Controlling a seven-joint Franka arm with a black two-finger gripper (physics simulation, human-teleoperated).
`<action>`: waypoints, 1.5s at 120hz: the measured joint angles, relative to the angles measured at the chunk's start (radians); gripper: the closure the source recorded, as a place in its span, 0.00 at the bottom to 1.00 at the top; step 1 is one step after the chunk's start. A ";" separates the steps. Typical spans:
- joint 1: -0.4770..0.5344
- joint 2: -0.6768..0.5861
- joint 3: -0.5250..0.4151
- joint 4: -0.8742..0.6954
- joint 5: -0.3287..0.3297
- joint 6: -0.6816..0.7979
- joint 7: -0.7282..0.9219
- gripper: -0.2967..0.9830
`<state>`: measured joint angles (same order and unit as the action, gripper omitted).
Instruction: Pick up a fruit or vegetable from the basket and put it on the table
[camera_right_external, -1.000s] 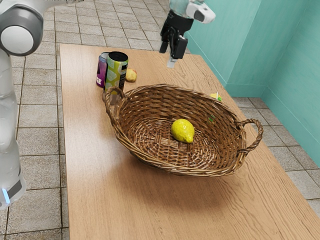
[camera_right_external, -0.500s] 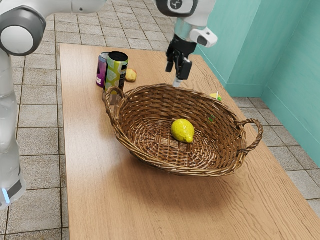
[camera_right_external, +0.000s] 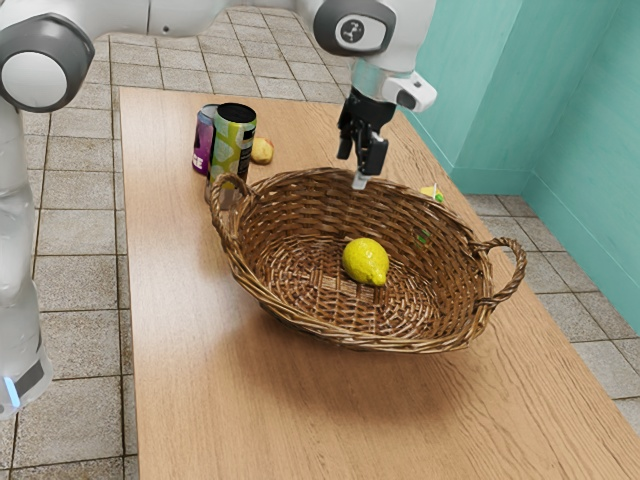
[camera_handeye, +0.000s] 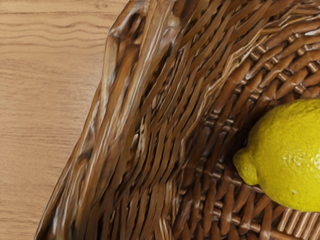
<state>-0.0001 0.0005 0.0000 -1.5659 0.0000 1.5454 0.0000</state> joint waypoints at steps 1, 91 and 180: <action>0.000 0.000 0.000 0.000 0.000 0.001 0.000 0.23; -0.090 0.189 0.005 0.380 0.070 -0.177 0.043 0.23; -0.088 0.201 -0.065 0.398 0.125 -0.189 0.023 0.23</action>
<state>-0.0876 0.2014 -0.0648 -1.1681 0.1252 1.3561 0.0227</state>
